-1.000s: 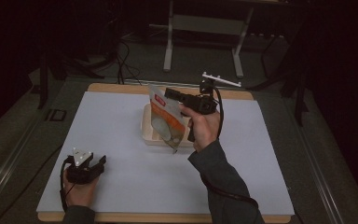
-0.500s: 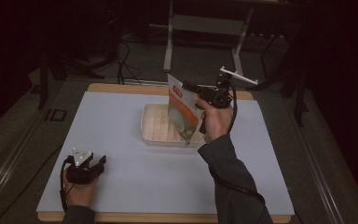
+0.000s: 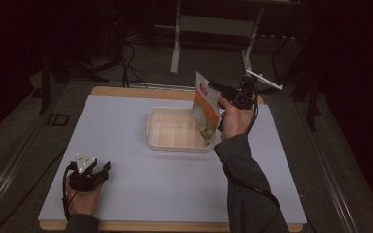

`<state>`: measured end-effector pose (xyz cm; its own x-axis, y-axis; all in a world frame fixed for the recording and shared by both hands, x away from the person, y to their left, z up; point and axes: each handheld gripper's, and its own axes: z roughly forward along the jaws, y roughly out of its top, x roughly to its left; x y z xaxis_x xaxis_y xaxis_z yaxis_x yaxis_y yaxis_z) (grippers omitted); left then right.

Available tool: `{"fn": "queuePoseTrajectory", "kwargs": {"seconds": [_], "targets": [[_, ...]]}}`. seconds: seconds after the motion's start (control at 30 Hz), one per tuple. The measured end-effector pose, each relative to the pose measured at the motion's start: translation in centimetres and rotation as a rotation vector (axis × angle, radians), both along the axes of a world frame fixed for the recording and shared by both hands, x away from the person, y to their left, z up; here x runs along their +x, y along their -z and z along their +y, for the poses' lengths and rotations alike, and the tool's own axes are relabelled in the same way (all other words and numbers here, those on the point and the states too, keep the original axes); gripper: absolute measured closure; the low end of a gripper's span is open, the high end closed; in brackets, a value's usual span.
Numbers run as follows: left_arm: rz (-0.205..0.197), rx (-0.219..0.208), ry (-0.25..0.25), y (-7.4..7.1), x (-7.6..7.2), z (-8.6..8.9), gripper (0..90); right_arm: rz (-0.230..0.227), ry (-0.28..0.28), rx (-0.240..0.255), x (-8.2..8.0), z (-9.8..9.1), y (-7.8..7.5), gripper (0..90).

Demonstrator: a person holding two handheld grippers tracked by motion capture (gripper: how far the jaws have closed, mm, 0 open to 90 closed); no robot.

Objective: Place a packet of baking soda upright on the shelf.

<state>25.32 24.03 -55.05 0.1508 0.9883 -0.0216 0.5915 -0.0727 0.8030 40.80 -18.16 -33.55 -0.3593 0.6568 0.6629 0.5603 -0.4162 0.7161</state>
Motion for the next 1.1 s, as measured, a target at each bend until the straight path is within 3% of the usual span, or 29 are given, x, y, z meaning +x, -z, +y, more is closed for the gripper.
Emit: {"fn": "queuePoseTrajectory", "kwargs": {"seconds": [0.5,0.83,1.1], "targets": [[-0.002,-0.005,-0.002,0.0,0.0,0.0,48.1,0.013,0.154,0.035,0.6,-2.3,1.5,90.0],[-0.001,-0.008,-0.002,0.0,0.0,0.1,48.2,0.0,0.185,0.097,1.1,-2.6,2.7,90.0],[-0.002,-0.009,-0.001,0.0,0.0,0.1,48.1,0.003,0.186,0.128,1.2,-2.4,4.5,90.0]]}}
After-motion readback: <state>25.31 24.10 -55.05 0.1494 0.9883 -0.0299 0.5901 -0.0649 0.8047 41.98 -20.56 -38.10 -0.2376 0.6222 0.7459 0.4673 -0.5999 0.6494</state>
